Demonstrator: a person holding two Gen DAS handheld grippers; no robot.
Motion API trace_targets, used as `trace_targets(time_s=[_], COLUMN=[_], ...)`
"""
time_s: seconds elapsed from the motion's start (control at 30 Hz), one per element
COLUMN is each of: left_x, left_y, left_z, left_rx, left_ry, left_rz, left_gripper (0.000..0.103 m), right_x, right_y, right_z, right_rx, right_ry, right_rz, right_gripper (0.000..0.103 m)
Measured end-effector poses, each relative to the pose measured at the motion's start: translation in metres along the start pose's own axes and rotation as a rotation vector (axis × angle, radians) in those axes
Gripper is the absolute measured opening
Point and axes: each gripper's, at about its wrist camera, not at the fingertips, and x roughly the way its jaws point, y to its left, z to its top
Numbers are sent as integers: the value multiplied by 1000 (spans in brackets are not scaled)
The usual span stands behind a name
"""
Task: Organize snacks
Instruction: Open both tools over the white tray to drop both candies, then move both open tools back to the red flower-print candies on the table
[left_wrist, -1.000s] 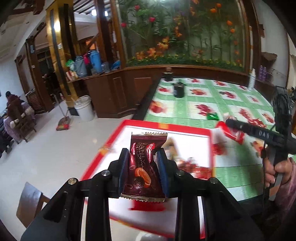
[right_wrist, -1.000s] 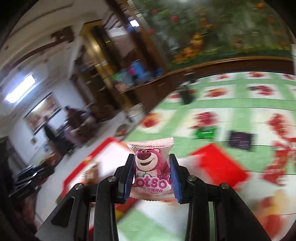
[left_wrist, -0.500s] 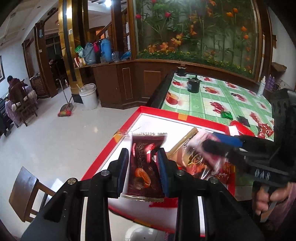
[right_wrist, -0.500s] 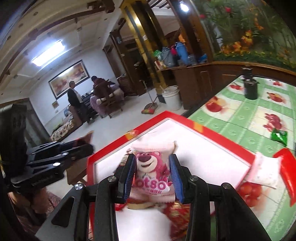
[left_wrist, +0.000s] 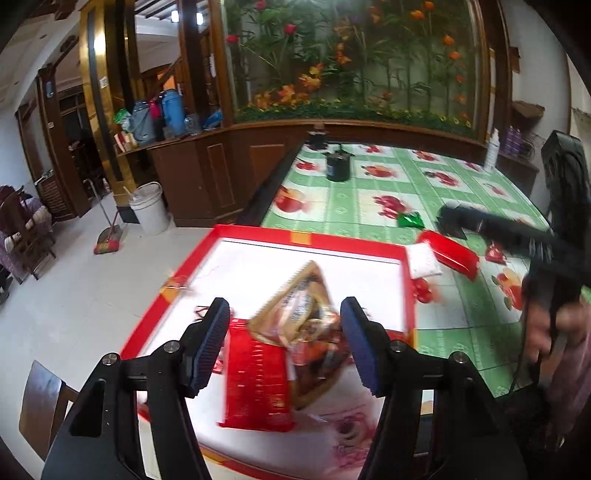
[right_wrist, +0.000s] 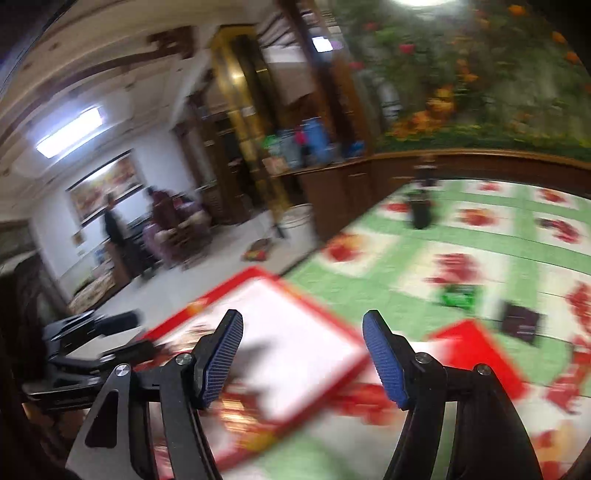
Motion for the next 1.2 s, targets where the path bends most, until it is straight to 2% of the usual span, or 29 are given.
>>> trace_targets(time_s=[0.17,0.3,0.43,0.53,0.63,0.67,0.87,1.07,1.2], left_x=[-6,-6,-3,-2,-2,-2,-2,0,5], left_y=[-29,-50,-69,-77,-84,-85,-92,-95,-101], left_z=[9,11,10,8,6,5,3,0,0], left_rx=[54,91,110,111,115,114,120,126,121], left_ry=[-9,-6,15,29,38,40,52,61,87], left_rz=[-36,-57,-74,-87,-99,-102,-120,-137,-170], left_gripper=[62,64,64,64,64,64,64,64,64], right_x=[-49,-90,-104,-92,-82,-80,-73,-67,-58], right_y=[-97,-172,-222,-243,-252,-252,-255,-251,-238], right_z=[9,3,-4,-10,-16,-18,-27,-29,-30], right_rx=[118,228,317,347,358,356,366,343,249], right_ry=[-83,-112,-59,52,136,148,213,235,267], right_rz=[-205,-340,-427,-495,-538,-550,-571,-573,-605], right_gripper=[69,71,71,70,66,61,52,53,55])
